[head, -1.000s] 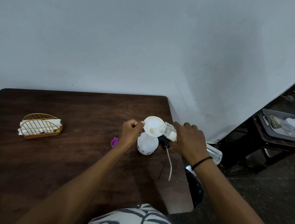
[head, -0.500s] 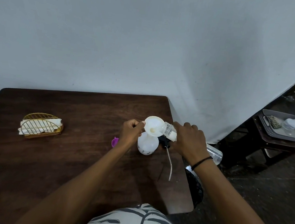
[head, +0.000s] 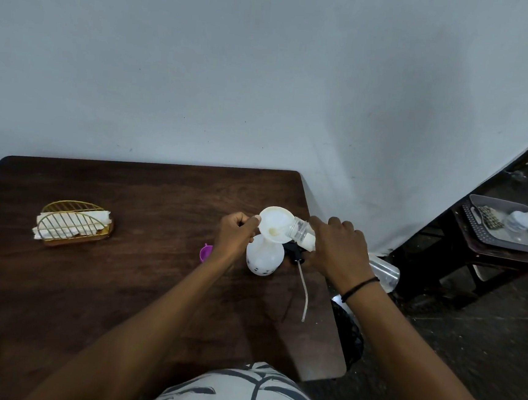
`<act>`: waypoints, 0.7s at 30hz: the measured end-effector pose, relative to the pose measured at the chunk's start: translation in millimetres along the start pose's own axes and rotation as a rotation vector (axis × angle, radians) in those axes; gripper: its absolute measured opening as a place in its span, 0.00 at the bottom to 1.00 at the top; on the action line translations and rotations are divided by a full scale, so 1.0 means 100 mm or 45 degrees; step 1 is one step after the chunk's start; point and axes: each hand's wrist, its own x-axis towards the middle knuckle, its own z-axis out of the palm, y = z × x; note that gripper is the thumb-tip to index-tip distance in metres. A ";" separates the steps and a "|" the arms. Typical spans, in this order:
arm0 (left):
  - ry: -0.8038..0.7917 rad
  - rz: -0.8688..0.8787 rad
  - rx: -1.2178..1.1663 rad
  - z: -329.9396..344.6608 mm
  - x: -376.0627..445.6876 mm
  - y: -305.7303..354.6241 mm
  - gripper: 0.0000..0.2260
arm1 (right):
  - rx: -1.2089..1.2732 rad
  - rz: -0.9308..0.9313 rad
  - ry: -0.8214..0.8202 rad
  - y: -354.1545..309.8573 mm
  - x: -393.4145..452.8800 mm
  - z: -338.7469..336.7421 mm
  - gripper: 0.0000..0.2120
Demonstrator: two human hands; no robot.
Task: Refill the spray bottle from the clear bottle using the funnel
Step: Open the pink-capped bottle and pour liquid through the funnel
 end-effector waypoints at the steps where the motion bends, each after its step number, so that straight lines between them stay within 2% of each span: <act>1: -0.002 0.001 0.001 0.00 0.00 0.00 0.15 | -0.005 -0.002 0.002 0.00 0.00 0.00 0.29; 21: 0.004 -0.026 -0.014 0.00 0.01 -0.01 0.14 | -0.079 -0.025 0.052 0.00 0.01 0.01 0.28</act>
